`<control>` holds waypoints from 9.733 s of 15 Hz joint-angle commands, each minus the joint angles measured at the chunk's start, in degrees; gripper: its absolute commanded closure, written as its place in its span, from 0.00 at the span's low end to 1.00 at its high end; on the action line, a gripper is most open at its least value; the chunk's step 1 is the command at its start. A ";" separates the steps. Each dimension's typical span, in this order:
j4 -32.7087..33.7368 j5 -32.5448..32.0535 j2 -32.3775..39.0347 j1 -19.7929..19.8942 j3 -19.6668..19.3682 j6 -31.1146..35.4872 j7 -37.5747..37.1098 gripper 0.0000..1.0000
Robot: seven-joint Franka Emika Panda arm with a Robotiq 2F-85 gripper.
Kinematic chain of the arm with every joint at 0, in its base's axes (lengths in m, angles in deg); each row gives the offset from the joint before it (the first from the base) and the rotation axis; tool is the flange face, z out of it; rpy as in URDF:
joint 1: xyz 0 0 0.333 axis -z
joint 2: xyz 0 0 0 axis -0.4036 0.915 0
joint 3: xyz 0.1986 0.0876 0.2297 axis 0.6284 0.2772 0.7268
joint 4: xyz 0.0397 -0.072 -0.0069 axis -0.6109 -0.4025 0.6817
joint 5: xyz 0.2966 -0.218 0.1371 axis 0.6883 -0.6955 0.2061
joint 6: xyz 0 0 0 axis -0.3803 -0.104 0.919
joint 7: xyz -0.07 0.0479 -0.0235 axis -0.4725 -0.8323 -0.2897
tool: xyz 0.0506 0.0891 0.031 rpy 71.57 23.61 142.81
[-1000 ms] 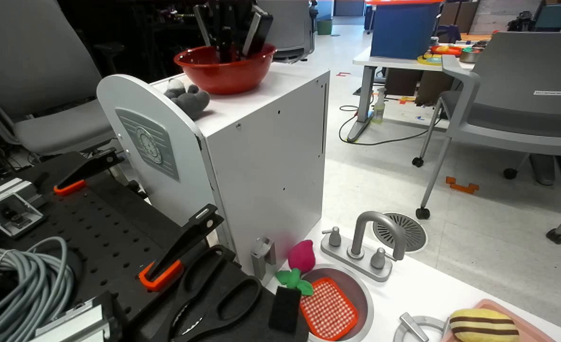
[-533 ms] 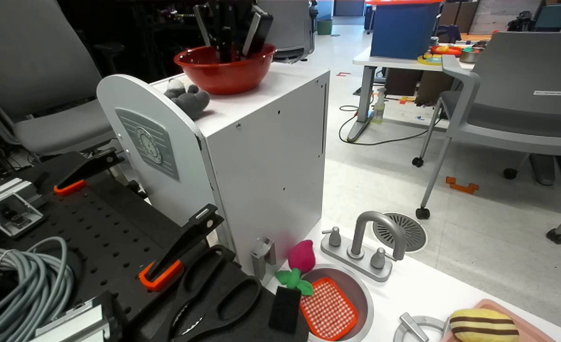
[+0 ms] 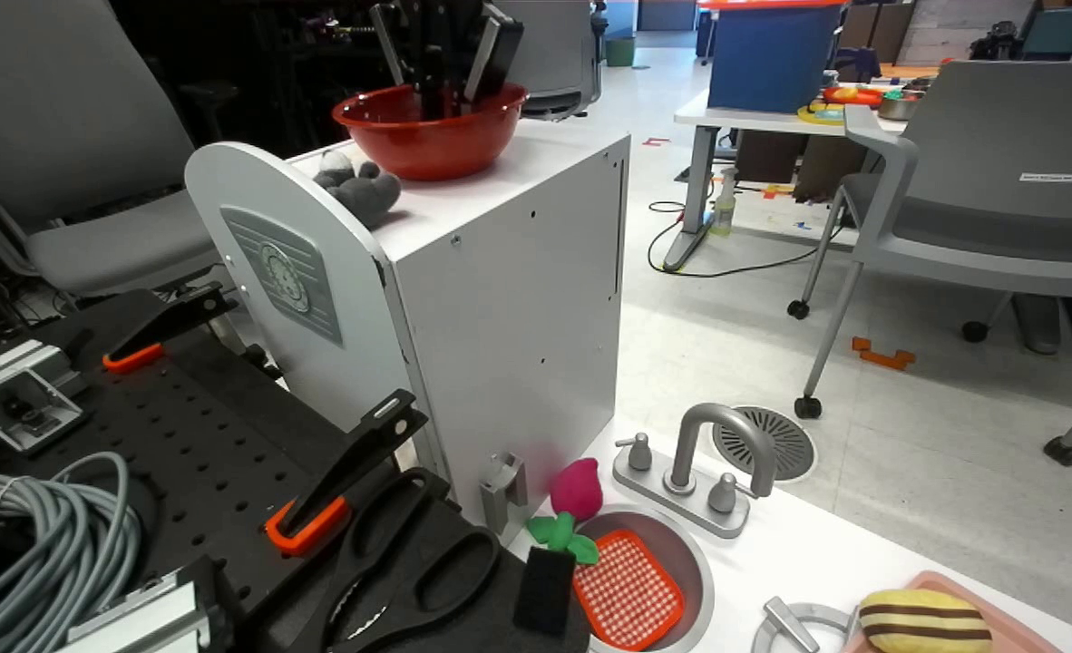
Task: Take the block out of the red bowl on top of the cabinet
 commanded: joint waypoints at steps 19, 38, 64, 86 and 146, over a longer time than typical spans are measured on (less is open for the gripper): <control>-11.87 1.18 -14.87 1.45 -2.07 4.70 -3.41 0.92; -21.74 5.56 -22.51 2.05 -4.24 9.92 -5.37 0.92; -30.63 12.90 -30.53 3.64 -10.81 9.13 -5.23 0.92; -21.37 15.26 -22.98 7.60 -14.53 -4.75 -3.97 0.92; -1.90 5.69 -2.37 5.38 -8.08 -7.99 -13.88 0.92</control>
